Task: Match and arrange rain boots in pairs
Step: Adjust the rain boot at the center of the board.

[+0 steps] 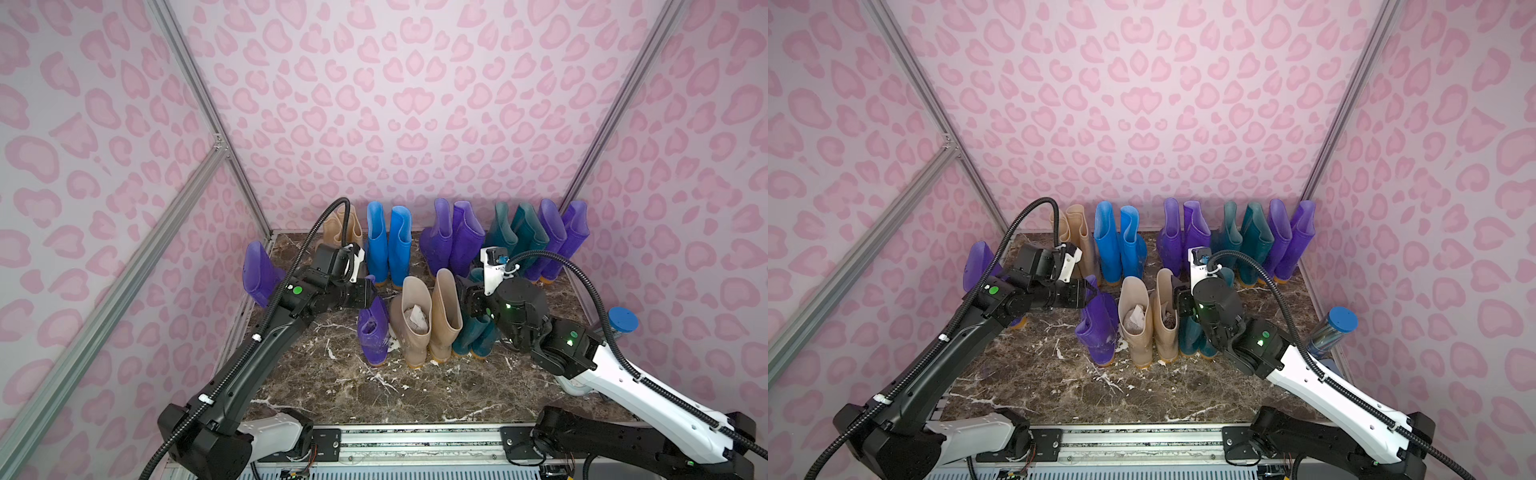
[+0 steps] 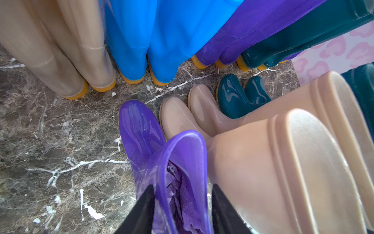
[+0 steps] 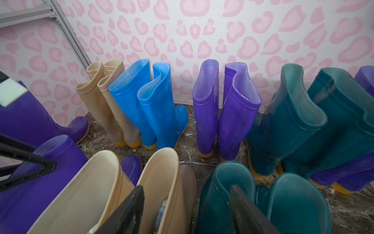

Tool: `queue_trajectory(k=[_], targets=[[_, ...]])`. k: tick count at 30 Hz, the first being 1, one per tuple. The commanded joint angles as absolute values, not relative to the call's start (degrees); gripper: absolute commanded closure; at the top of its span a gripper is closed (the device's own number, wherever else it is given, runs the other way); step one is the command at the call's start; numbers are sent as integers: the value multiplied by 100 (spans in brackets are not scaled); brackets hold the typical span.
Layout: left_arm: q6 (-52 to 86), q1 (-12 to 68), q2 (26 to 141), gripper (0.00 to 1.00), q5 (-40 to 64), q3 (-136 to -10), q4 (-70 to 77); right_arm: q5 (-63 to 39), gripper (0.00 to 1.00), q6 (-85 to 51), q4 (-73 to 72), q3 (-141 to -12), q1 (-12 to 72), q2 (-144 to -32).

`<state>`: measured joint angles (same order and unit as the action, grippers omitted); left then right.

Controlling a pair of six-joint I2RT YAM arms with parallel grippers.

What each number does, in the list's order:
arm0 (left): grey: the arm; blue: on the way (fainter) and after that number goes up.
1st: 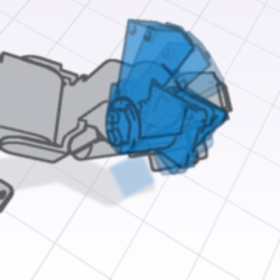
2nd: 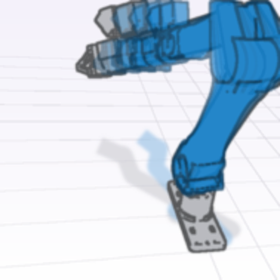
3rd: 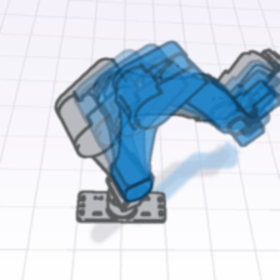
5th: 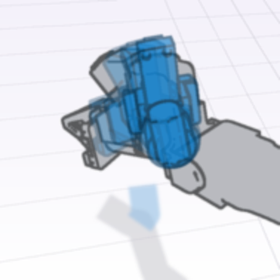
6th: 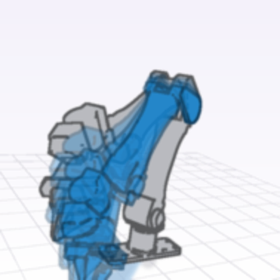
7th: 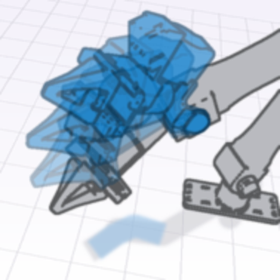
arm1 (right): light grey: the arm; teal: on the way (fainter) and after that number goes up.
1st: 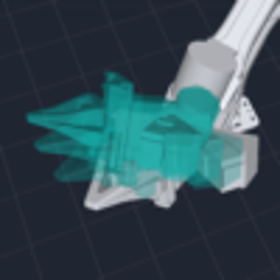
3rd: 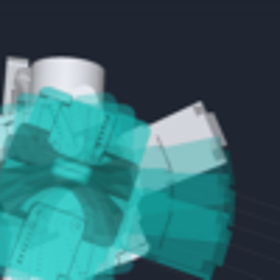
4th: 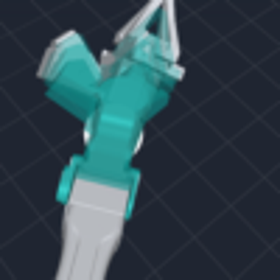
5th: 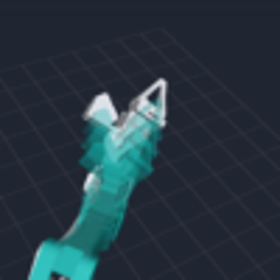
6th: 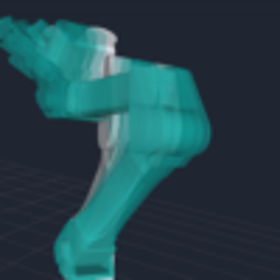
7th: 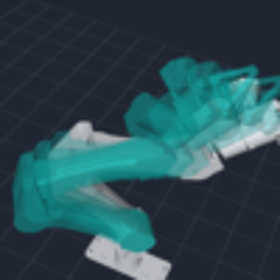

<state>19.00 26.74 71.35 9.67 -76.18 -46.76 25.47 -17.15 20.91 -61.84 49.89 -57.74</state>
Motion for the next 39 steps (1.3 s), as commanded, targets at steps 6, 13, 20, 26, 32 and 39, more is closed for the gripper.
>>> queue_trajectory(k=[6,13,20,26,32,39], targets=[[1279,2603,6738,26,-184,-8034,-4904,1921,1,-1719,1215,-5638,4896,-5351],[1195,1772,6222,1,-967,-8130,-4876,1642,1,-1461,-436,-4622,4740,-4418],[1358,2,6589,1,-956,-8695,-5001,1614,13,-1455,-337,-4754,4482,-4590],[1661,-1277,7422,1,-703,-8929,-4971,1275,12,-1521,-137,-5003,4412,-4880],[1545,-1723,8144,1,-105,-9126,-4870,1239,11,-1377,-1,-5056,4339,-4812],[1492,-1801,8609,42,144,-8775,-4685,1222,11,-1342,114,-5105,4219,-4678]])
